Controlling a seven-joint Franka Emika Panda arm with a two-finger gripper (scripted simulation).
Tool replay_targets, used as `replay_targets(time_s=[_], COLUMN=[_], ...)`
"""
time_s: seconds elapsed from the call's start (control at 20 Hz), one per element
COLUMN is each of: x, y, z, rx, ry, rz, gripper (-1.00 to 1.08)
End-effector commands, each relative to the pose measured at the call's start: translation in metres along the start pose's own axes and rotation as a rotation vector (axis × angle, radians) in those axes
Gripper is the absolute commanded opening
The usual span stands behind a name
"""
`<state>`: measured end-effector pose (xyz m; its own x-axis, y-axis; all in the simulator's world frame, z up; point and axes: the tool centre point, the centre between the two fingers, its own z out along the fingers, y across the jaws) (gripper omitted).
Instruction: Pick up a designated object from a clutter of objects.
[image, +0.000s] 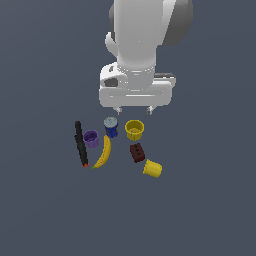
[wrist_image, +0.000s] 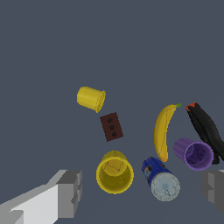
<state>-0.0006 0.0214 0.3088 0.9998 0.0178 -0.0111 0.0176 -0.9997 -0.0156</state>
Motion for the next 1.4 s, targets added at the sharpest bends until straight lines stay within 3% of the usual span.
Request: replay_targets(time_s=[0.0,0.8,1.35], x=[0.0,0.011,0.042], y=[0.0,-0.019,-0.037], z=[0.0,0.006,0.058], rx=[0.0,-0.021,-0.018], ry=[0.0,0.014,0.014], rz=[0.0,-0.039,0.065], gripper=[1.0,1.0,1.0])
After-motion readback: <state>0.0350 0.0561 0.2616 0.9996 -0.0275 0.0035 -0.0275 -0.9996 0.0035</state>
